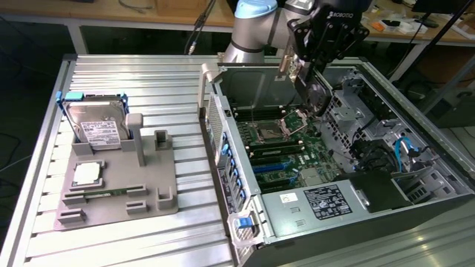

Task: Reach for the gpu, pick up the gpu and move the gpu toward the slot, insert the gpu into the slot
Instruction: 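Pick up the gpu and move the gpu toward the slot, then insert the gpu into the slot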

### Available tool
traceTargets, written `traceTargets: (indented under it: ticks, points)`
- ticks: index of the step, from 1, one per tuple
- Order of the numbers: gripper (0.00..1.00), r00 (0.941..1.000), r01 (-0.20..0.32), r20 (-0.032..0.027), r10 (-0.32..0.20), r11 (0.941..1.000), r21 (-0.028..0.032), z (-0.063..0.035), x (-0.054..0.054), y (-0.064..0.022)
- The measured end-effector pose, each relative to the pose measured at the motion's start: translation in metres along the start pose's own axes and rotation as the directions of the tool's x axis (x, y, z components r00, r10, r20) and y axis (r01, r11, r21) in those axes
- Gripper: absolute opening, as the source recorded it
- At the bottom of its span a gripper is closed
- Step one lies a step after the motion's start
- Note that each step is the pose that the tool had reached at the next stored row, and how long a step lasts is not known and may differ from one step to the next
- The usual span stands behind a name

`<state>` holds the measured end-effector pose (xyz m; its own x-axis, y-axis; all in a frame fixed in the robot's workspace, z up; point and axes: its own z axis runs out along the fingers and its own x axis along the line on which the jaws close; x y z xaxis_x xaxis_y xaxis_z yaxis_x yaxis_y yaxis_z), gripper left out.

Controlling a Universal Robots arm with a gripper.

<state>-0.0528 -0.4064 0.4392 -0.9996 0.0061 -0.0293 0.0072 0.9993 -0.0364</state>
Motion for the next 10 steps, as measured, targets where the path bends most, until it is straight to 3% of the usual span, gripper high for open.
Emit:
traceTargets:
  ticks: [10]
  points:
    - [0.27,1.0,0.0,0.0,0.0,1.0,0.0001,0.0,-0.0001,0.0]
